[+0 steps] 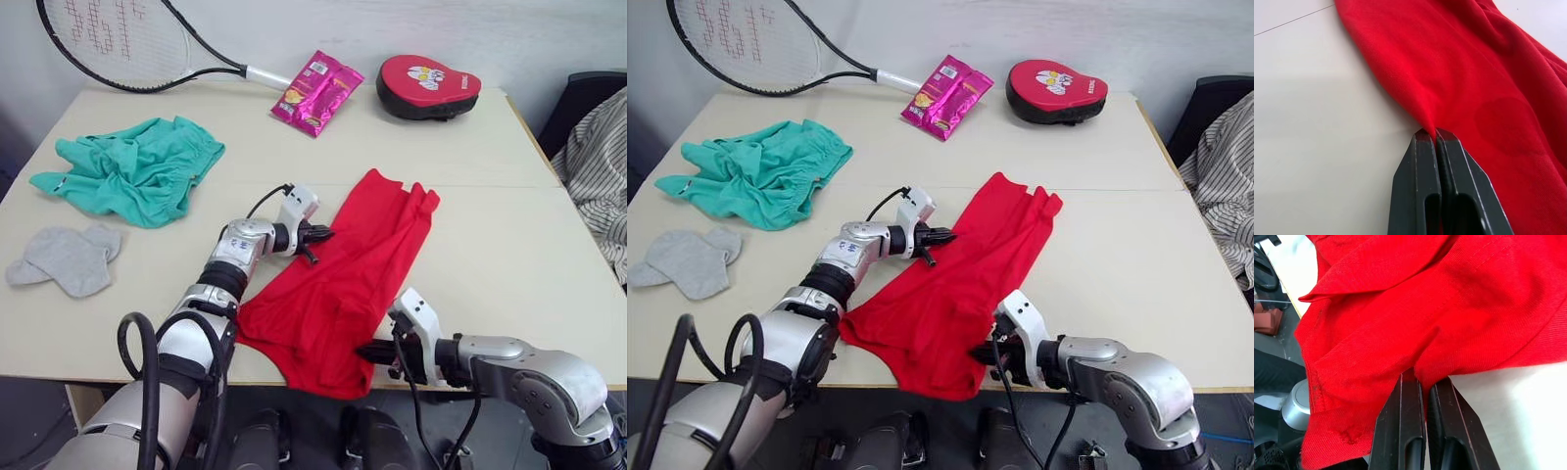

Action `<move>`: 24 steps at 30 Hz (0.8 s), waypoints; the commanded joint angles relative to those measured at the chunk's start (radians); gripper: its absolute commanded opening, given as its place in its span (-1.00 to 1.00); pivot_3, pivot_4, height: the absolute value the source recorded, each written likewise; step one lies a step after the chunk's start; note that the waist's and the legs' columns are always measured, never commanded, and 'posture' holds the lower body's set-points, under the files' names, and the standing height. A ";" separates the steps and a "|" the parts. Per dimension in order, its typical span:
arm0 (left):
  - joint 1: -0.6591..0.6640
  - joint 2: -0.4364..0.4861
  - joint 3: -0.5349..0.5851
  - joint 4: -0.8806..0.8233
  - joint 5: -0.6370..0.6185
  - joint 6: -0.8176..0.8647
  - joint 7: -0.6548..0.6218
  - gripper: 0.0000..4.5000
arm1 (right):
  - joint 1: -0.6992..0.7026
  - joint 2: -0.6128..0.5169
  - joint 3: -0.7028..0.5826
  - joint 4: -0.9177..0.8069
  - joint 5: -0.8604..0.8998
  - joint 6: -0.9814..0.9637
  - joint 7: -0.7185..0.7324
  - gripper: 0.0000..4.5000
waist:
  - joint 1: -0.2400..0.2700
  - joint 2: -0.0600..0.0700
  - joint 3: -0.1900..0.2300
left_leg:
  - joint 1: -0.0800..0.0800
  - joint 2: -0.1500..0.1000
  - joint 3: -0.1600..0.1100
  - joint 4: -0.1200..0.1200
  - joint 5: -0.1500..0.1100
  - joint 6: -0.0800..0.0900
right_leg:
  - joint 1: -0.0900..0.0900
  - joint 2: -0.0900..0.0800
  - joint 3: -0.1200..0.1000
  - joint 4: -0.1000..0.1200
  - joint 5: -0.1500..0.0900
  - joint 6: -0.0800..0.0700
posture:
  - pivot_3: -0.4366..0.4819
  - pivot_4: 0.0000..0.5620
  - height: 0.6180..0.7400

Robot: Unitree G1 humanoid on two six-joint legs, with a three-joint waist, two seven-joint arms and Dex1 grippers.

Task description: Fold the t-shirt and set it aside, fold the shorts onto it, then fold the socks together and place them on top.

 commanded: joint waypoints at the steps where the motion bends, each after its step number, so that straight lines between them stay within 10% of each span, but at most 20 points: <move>1: 0.064 0.024 0.041 -0.102 -0.024 0.029 0.038 -0.99 | -0.043 -0.038 -0.029 0.034 0.022 -0.018 0.039 -1.00 | -0.004 0.000 0.000 | 0.000 0.000 0.000 0.000 0.000 0.000 | 0.000 0.000 0.000 0.000 0.000 0.000 | -0.05 -0.47 1.00; 14: 0.421 0.099 0.168 -0.773 -0.130 0.283 0.190 -0.99 | -0.230 -0.194 0.099 0.369 -0.070 -0.202 0.299 -1.00 | -0.011 0.000 0.000 | 0.000 0.000 0.000 0.000 0.001 -0.001 | 0.000 0.000 0.000 0.000 0.000 0.000 | -0.05 -0.47 1.00; 24: 0.523 0.171 0.191 -0.906 -0.156 0.323 0.206 -0.99 | -0.297 -0.155 0.137 0.556 -0.172 -0.381 0.386 -1.00 | -0.002 0.000 0.000 | 0.001 0.000 0.000 0.002 0.002 -0.001 | 0.001 0.000 0.000 0.001 0.001 0.000 | -0.05 -0.47 1.00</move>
